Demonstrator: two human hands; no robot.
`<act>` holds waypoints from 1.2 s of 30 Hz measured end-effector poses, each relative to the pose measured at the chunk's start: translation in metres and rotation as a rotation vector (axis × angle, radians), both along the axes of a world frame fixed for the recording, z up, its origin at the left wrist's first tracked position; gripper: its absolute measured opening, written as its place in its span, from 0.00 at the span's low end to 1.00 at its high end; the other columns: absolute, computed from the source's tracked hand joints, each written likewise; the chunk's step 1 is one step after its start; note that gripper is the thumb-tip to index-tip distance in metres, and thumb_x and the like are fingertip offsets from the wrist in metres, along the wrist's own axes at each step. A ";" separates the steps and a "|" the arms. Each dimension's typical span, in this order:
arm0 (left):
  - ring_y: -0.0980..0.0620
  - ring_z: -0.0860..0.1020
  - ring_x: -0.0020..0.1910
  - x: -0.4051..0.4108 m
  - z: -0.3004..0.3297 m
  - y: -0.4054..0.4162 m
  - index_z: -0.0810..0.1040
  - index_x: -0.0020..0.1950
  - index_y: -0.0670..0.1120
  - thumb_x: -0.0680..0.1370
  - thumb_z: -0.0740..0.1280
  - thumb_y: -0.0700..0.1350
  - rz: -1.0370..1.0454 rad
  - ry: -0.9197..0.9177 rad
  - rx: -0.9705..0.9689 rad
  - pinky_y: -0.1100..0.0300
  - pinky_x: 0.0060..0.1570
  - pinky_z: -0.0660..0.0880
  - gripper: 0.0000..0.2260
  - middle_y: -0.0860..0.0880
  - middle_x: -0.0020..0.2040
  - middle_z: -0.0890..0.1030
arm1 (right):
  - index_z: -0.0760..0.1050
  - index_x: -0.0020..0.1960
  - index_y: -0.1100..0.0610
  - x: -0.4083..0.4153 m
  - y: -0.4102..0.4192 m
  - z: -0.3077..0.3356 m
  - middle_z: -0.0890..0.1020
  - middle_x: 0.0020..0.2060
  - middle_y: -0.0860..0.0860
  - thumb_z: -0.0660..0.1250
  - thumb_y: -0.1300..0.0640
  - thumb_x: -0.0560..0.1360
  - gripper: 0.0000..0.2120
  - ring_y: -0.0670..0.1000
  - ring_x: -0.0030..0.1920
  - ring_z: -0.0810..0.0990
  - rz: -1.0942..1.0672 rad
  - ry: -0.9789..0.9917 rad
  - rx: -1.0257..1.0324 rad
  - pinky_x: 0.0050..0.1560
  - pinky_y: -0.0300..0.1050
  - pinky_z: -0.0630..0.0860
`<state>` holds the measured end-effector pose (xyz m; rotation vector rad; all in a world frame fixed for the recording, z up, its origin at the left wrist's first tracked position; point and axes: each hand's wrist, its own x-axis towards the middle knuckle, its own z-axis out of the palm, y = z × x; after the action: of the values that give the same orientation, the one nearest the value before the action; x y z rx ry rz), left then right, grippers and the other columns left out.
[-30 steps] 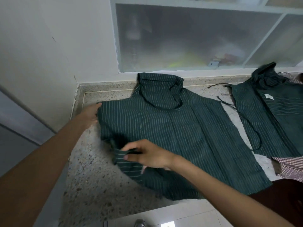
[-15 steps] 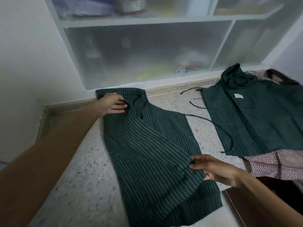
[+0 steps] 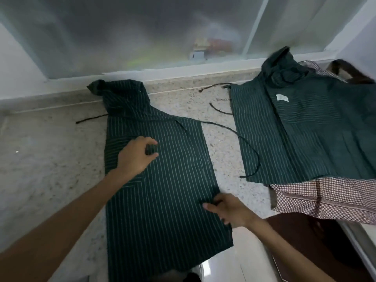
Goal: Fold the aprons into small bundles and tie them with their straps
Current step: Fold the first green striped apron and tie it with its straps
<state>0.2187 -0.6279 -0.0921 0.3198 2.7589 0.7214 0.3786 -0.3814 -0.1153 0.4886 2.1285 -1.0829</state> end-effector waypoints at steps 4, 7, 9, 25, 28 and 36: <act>0.46 0.50 0.76 0.053 -0.027 -0.051 0.48 0.77 0.55 0.73 0.45 0.72 -0.324 -0.018 -0.399 0.44 0.73 0.51 0.36 0.50 0.78 0.50 | 0.70 0.40 0.50 -0.001 -0.009 0.001 0.73 0.30 0.44 0.65 0.53 0.77 0.08 0.42 0.30 0.72 0.169 0.120 0.048 0.29 0.32 0.68; 0.47 0.46 0.76 0.066 -0.042 -0.056 0.42 0.75 0.57 0.66 0.30 0.75 -0.348 0.085 -0.476 0.40 0.71 0.45 0.41 0.53 0.76 0.44 | 0.70 0.39 0.50 0.018 0.007 0.016 0.74 0.23 0.42 0.65 0.57 0.77 0.09 0.43 0.28 0.73 -0.005 0.239 -0.039 0.34 0.40 0.74; 0.47 0.43 0.76 0.067 -0.047 -0.047 0.37 0.73 0.58 0.62 0.27 0.75 -0.352 0.078 -0.485 0.41 0.71 0.42 0.42 0.54 0.75 0.40 | 0.70 0.38 0.46 0.036 0.020 0.014 0.77 0.28 0.40 0.66 0.57 0.76 0.11 0.45 0.34 0.78 -0.075 0.294 0.060 0.38 0.41 0.75; 0.49 0.71 0.29 0.141 -0.031 -0.082 0.71 0.34 0.43 0.76 0.67 0.53 0.420 -0.431 0.142 0.59 0.33 0.64 0.17 0.44 0.31 0.72 | 0.74 0.61 0.63 0.109 0.010 -0.038 0.80 0.54 0.53 0.70 0.56 0.73 0.19 0.50 0.50 0.79 -0.534 0.045 -0.147 0.54 0.39 0.76; 0.46 0.76 0.38 0.141 -0.031 -0.080 0.77 0.44 0.38 0.79 0.64 0.50 0.404 -0.417 0.245 0.59 0.39 0.71 0.15 0.40 0.42 0.79 | 0.78 0.52 0.62 0.112 0.006 -0.029 0.82 0.46 0.55 0.68 0.62 0.75 0.06 0.47 0.40 0.81 -0.503 0.136 -0.103 0.35 0.30 0.77; 0.49 0.77 0.38 0.163 -0.029 -0.094 0.68 0.45 0.46 0.66 0.75 0.61 0.307 -0.254 -0.026 0.58 0.33 0.70 0.24 0.49 0.37 0.76 | 0.68 0.30 0.50 0.136 0.001 -0.005 0.75 0.32 0.49 0.66 0.43 0.74 0.18 0.53 0.40 0.78 -0.035 0.094 0.538 0.41 0.45 0.73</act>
<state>0.3816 -0.7219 -0.1211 -0.1947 2.5951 0.7376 0.5150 -0.3807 -0.1206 0.7331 2.5024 -0.5445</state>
